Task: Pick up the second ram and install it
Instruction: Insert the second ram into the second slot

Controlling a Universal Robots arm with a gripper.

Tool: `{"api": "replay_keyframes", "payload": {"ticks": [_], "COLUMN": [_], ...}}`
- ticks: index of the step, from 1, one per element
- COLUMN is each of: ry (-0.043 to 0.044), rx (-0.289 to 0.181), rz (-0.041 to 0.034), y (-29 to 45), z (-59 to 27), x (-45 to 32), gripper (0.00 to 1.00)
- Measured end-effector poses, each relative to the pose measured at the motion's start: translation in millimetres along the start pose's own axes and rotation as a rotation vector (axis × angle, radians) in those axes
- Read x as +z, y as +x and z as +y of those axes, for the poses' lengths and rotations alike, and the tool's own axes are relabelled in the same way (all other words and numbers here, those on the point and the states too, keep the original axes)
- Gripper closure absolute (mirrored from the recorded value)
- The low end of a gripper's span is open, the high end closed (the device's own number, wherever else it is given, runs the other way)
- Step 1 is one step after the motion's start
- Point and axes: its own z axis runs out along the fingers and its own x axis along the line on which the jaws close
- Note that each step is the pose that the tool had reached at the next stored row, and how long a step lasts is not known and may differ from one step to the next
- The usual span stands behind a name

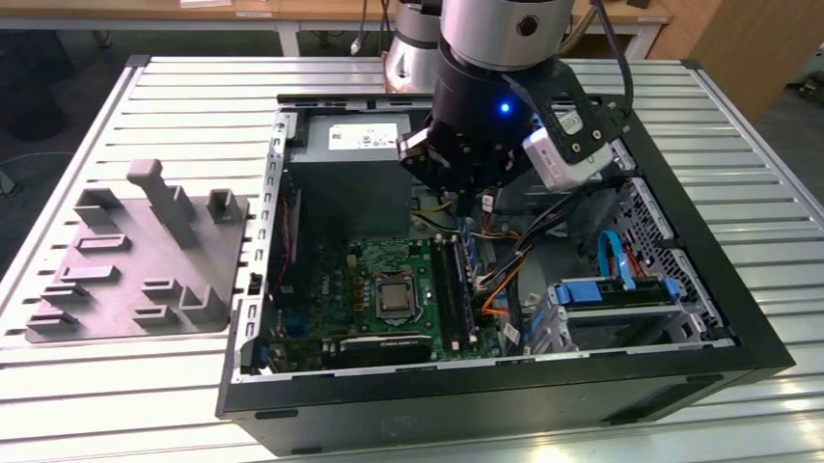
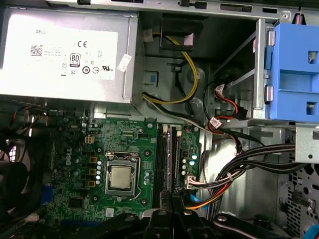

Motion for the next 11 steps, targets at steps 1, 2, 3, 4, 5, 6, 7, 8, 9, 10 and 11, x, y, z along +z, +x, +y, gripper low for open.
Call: {"api": "replay_keyframes", "payload": {"ticks": [1,2,3,4,5,6,7,8,9,10,11], "ry": [0.0002,0.0003,0.0002,0.0000,-0.0003,-0.0005,-0.0001,0.0001,0.0001,0.0001,0.0001], "rx": [0.000,0.000,0.000,0.000,0.000,0.000,0.000,0.000,0.000,0.000,0.000], "rz": [0.0001,0.0002,0.0001,0.0000,-0.0001,-0.0001,0.0000,0.0001,0.0001,0.0000,0.0001], "y": [0.0,0.0,0.0,0.0,0.0,0.1,0.0,0.1,0.1,0.1,0.1], "z": [0.0,0.0,0.0,0.0,-0.1,-0.1,-0.2,-0.2,-0.2,-0.2,-0.2], "x": [-0.1,0.0,0.1,0.3,0.9,2.2,2.7,2.6,2.6,2.7,2.6], "gripper": [0.88,0.88,0.88,0.88,0.88,0.88,0.88,0.88,0.88,0.88,0.88]}}
